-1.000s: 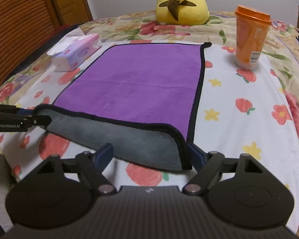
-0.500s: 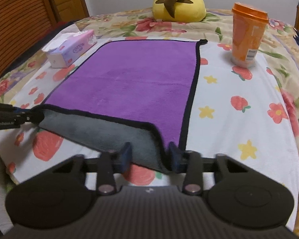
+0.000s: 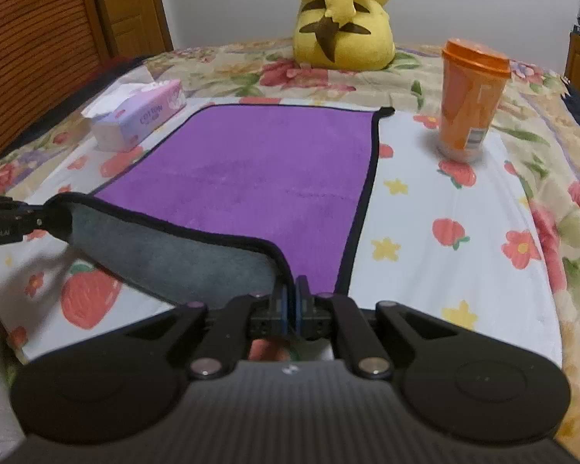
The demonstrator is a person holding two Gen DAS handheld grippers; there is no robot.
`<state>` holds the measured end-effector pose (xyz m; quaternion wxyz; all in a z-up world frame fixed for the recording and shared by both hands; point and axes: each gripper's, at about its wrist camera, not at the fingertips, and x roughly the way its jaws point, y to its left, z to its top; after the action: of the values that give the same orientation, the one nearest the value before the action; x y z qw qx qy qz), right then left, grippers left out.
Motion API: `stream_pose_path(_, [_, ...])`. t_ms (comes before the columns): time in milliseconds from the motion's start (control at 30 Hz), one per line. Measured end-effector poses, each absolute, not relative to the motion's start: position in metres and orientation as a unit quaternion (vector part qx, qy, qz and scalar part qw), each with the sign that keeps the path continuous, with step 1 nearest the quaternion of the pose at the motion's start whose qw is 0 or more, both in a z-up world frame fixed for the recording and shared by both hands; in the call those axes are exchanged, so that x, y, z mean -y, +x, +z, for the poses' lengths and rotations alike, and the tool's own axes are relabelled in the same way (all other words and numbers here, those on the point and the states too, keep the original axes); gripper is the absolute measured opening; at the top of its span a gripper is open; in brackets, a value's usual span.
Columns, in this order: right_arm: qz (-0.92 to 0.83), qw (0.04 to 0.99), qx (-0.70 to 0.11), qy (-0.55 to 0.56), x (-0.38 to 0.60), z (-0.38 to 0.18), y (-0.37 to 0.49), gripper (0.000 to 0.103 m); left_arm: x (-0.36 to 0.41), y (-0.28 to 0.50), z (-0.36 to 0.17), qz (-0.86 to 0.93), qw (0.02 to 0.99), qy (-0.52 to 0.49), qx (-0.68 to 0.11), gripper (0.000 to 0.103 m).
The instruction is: Fold towel
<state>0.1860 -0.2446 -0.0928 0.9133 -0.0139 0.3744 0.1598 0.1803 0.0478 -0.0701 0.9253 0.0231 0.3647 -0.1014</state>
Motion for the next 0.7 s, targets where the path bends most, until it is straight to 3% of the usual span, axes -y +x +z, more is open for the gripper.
stream_pose_path(700, [0.177,0.931,-0.32,-0.012,0.245,-0.068,0.197,0.004,-0.041,0.18,-0.05,-0.107,0.939,0.015,-0.326,0.01])
